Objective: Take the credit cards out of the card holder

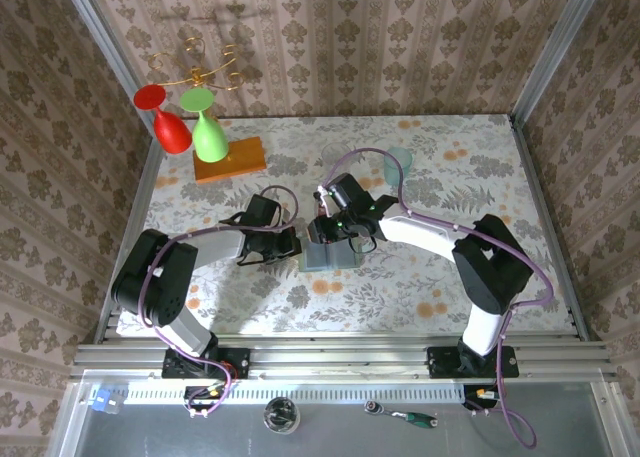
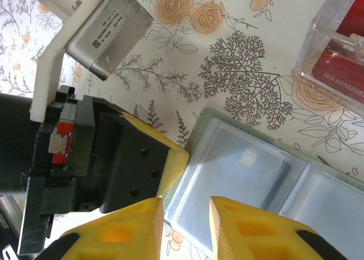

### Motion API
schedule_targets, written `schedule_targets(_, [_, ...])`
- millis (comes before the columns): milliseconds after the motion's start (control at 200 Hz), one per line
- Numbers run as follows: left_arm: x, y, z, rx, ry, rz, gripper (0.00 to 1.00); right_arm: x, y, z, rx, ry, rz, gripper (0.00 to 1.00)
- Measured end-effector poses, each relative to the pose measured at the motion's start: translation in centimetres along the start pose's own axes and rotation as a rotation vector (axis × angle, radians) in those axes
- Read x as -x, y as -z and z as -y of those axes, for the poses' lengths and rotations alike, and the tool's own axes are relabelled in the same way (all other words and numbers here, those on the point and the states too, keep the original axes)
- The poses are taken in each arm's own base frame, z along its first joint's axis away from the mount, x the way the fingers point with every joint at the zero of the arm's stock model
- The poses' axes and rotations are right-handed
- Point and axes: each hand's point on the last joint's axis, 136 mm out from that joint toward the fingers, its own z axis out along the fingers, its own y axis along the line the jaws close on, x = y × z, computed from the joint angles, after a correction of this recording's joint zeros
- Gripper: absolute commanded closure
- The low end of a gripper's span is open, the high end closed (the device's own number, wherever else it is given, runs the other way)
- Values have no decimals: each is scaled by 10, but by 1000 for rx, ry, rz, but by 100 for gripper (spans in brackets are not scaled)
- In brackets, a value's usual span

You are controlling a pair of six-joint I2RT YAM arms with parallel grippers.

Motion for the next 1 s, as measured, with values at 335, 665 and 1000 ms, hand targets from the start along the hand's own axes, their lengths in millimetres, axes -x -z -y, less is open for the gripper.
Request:
schedule_targets(335, [-1,-3,-2,3,3,-6,100,-19,-23,7,0,-132,-105,69])
schedule_targets(665, [-1,-4,-3,4,4,-7,100,-25,-33,3,37,-200,-151,61])
schedule_targets(1000, [0,-5,-2,-3,1,-6,100,-27,-42,4,37,-218,-172,57])
